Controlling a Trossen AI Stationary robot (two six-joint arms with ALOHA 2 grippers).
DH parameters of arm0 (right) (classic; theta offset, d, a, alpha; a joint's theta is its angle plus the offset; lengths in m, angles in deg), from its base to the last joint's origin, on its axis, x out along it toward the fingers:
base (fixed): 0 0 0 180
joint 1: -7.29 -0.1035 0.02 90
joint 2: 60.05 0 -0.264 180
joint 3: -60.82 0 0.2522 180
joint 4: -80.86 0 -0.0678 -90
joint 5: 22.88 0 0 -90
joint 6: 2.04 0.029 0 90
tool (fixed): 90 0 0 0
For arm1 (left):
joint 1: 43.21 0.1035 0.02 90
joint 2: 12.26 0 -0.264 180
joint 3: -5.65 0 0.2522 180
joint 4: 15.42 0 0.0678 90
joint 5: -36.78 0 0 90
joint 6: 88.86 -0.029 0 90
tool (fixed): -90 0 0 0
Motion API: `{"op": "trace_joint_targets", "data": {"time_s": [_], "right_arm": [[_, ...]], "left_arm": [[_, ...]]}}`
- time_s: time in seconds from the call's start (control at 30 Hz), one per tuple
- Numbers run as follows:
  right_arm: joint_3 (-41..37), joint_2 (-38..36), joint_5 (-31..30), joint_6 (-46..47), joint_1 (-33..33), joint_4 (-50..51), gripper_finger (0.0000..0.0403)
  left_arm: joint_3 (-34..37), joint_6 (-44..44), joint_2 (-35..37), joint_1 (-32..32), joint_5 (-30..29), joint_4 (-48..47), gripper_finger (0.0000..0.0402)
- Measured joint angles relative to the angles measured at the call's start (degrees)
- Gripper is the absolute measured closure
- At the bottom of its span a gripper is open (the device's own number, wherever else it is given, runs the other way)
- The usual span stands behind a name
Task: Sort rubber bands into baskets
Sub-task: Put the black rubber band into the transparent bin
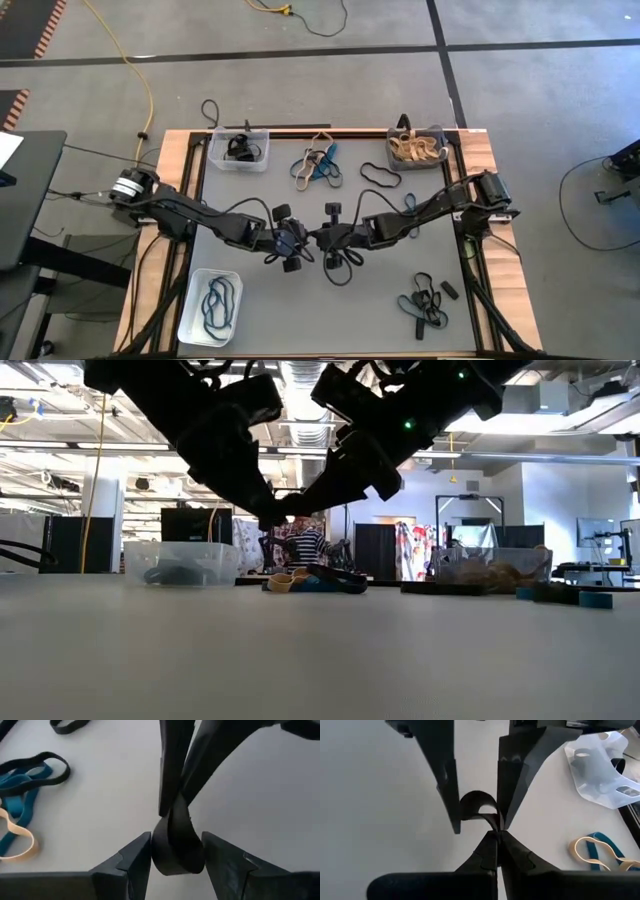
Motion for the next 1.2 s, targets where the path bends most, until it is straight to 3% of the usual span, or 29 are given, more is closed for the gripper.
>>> {"op": "trace_joint_targets", "data": {"time_s": [0.33, 0.6, 0.87, 1.0, 1.2], "right_arm": [[0.0, 0.0, 0.0, 1.0, 0.0, 2.0, 0.0369], [0.0, 0.0, 0.0, 5.0, 0.8, 4.3, 0.0324], [0.0, 0.0, 0.1, 10.2, 2.4, 11.1, 0.0204], [0.0, 0.0, -0.5, 12.1, 2.7, 13.1, 0.0166], [0.0, 0.0, -1.2, 12.1, 2.6, 15.9, 0.0163]], "left_arm": [[-0.5, -5.8, 0.6, 0.1, -1.8, 0.5, 0.0390], [-0.7, -9.5, 0.6, 2.0, -1.7, -1.7, 0.0398], [-0.7, -12.7, 4.9, 7.7, -3.4, -7.8, 0.0400], [-0.7, -14.8, 10.0, 13.8, -5.8, -14.1, 0.0401], [-0.7, -16.8, 18.0, 28.2, -4.1, -22.9, 0.0401]]}}
